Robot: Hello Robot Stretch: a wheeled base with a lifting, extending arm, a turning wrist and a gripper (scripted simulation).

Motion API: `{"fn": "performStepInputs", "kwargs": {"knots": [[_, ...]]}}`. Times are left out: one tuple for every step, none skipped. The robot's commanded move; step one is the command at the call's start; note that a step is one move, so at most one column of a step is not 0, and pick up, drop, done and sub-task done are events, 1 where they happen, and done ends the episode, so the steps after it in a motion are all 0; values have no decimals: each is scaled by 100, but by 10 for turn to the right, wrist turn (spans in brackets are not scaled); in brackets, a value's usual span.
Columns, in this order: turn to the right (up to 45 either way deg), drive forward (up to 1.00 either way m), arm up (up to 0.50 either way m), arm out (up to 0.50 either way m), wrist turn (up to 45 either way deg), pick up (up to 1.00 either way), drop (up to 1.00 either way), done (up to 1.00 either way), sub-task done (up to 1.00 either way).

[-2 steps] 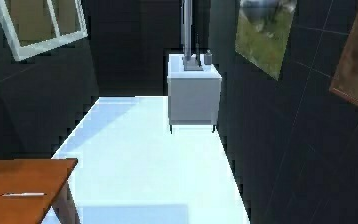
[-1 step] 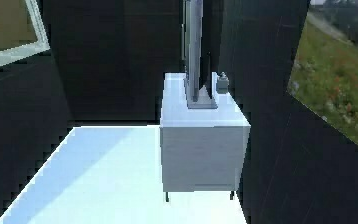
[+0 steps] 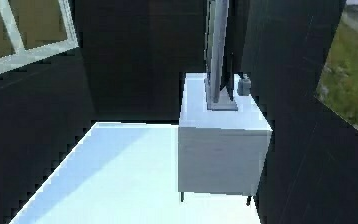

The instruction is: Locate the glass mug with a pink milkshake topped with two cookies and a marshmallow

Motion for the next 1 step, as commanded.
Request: {"fn": "performStepInputs", "kwargs": {"knots": [[0,65,0,0,0,0,0,0,0]]}}
